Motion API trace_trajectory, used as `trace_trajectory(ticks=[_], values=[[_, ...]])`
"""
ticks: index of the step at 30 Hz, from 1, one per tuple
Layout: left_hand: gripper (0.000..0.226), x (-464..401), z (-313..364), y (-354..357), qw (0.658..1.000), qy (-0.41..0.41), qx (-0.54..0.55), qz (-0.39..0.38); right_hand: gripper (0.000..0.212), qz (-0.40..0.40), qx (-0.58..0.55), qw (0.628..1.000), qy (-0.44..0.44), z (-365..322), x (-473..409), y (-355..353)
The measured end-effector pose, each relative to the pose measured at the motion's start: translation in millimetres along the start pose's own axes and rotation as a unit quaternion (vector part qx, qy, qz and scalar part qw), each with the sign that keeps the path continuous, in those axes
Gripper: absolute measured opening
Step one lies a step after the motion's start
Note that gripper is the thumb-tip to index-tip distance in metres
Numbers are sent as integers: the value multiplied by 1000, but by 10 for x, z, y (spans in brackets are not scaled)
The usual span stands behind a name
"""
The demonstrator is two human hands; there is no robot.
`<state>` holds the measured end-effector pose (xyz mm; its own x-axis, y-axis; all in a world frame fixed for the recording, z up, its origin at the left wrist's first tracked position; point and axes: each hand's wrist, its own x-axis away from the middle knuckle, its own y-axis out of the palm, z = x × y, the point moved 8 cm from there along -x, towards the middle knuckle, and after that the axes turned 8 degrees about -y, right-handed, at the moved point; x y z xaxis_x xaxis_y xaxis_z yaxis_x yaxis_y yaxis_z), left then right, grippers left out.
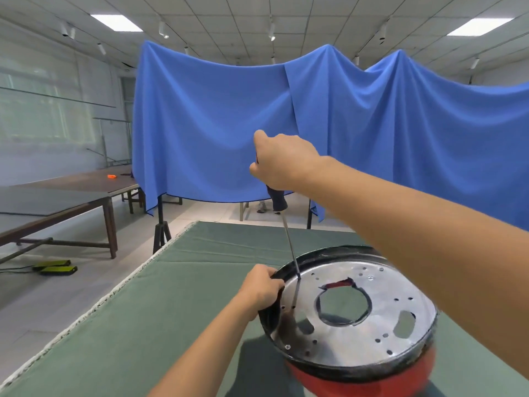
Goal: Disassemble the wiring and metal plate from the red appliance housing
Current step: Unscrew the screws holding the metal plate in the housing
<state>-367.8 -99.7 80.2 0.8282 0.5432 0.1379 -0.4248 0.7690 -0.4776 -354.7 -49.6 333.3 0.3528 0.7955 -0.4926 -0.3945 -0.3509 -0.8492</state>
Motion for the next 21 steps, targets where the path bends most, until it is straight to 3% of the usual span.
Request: trace_trajectory(ticks=[3,5,7,11,14,18,21], values=[[38,42,88,-58,995,36,-77,-50,8,-114,-105,987,37,40,8,100],[32,62,106,-52,985,55,-137,-92,11,-146,-123,980,61,96,79,146],[24,73,115,-33,973,67,-188,-116,22,-135,-113,981,87,190,159,139],[19,23,147,-44,966,68,-222,-115,38,-63,40,992,97,346,262,-1],[16,-63,160,-90,963,63,-246,-85,29,-74,19,992,97,368,266,-9],[11,-161,144,-185,939,53,-340,22,15,-159,-142,969,126,335,333,209],[13,-120,251,-191,898,86,-413,125,18,-114,-83,981,130,417,370,200]])
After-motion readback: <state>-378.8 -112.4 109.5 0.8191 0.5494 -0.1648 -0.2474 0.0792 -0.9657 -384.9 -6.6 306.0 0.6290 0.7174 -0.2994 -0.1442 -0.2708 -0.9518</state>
